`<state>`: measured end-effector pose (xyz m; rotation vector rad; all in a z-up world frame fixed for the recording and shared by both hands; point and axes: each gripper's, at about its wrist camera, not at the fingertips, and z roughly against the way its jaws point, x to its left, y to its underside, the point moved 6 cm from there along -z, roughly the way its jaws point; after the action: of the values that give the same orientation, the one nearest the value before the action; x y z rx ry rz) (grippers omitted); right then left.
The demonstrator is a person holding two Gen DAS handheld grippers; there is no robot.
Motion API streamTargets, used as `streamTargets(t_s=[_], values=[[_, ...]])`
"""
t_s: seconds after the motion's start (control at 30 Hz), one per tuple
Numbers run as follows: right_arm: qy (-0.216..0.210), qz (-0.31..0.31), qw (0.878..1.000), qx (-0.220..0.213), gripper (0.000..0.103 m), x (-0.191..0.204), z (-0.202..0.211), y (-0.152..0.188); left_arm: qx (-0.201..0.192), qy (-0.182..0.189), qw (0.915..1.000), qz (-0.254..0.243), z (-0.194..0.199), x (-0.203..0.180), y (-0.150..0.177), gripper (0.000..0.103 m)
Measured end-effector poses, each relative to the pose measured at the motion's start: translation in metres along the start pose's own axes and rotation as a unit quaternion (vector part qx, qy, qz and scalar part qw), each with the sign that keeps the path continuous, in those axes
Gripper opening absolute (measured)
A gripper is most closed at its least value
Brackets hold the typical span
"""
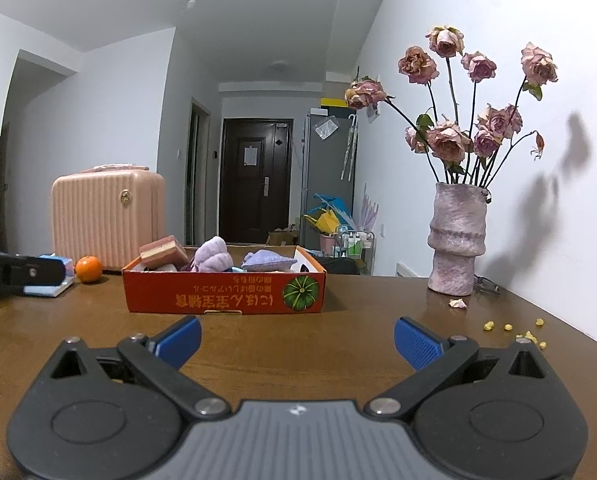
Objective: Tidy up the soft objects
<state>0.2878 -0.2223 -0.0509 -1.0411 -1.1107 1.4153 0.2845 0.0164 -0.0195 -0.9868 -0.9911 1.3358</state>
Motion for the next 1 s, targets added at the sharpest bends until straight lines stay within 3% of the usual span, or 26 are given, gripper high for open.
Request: streamTargets(t_s=[0.33, 1.0], values=[[0.013, -0.002, 1.0, 0.004, 0.103, -0.003, 0.045, -0.003, 0.011, 0.009, 0.9995, -0.027, 0.04, 0.0, 0.022, 0.103], [0.006, -0.001, 1.0, 0.0, 0.103, 0.011, 0.095, -0.001, 0.021, 0.033, 0.9991, -0.015, 0.076, 0.0, 0.037, 0.103]])
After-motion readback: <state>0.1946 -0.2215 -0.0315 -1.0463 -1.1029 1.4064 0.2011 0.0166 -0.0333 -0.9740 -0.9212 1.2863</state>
